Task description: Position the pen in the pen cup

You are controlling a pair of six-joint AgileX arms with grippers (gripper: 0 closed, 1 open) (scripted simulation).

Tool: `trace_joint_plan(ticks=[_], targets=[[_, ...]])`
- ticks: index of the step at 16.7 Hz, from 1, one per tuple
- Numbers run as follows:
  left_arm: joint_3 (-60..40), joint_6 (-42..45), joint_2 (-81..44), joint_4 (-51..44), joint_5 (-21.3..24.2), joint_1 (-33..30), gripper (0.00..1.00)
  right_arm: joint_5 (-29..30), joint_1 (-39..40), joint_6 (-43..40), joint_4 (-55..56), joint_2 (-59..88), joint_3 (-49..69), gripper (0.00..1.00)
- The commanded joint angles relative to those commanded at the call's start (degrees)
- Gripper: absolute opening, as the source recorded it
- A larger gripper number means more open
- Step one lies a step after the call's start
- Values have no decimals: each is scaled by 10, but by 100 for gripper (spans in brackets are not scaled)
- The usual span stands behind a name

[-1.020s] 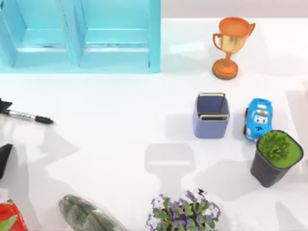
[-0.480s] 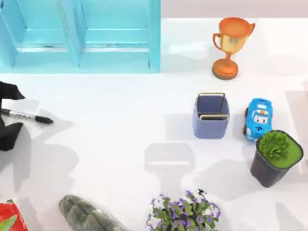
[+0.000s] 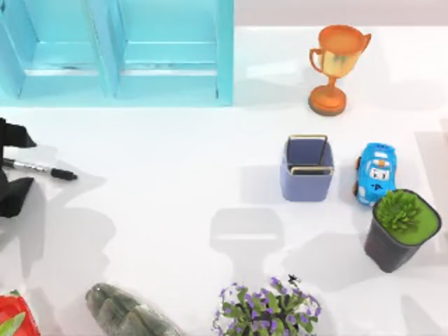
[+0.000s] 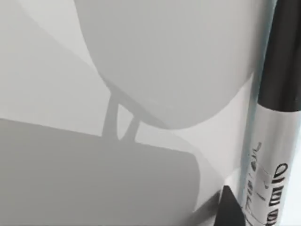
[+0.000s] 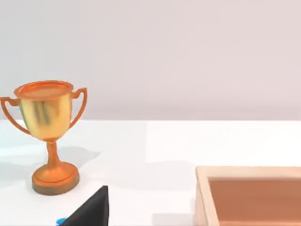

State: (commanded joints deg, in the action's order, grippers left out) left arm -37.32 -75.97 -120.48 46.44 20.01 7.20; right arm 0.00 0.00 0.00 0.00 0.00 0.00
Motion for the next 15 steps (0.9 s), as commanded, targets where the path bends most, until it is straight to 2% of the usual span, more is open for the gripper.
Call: trace_joint_plan(ticks=[10,15], targets=[[0,0,0,0,0,0,2,0,0,0,0,0,0,100],[0,0,0,0,0,0,0,0,0,0,0,0,0,100]])
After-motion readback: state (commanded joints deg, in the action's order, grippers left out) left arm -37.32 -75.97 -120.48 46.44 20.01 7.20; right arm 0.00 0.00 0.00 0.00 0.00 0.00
